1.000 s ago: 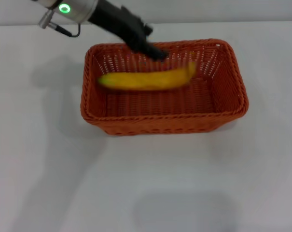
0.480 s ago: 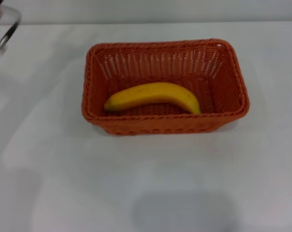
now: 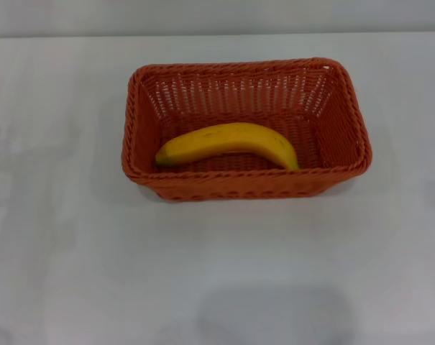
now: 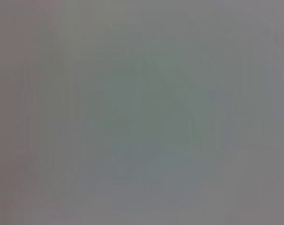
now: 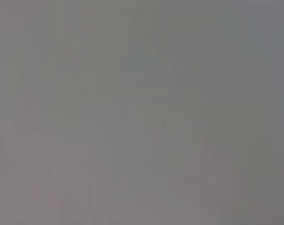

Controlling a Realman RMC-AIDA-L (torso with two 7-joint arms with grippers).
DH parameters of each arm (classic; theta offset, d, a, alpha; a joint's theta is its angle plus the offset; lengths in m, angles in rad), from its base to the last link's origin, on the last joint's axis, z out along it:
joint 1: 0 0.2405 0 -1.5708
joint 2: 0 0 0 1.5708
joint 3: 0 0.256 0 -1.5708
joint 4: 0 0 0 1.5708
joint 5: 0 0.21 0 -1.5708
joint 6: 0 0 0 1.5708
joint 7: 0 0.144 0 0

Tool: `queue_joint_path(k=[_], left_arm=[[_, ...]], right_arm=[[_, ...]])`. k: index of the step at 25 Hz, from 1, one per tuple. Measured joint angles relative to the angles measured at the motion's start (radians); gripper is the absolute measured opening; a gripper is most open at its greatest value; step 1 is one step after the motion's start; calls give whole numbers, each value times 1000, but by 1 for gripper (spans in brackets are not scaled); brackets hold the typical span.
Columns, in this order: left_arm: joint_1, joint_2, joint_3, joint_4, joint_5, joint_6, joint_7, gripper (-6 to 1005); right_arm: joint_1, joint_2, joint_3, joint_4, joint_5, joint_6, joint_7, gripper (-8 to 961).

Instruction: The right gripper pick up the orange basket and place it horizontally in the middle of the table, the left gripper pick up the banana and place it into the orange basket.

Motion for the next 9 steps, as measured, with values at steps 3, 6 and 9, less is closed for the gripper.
queue_joint_path(k=[3, 6, 9], left_arm=[[22, 1, 0, 26, 1, -15, 13, 893], [34, 0, 0, 40, 0, -47, 40, 893], [39, -1, 1, 70, 4, -58, 101, 893]], right_arm=[[9, 0, -18, 0, 0, 8, -44, 659], [13, -1, -44, -3, 0, 16, -61, 659], [11, 0, -68, -10, -1, 26, -89, 659]])
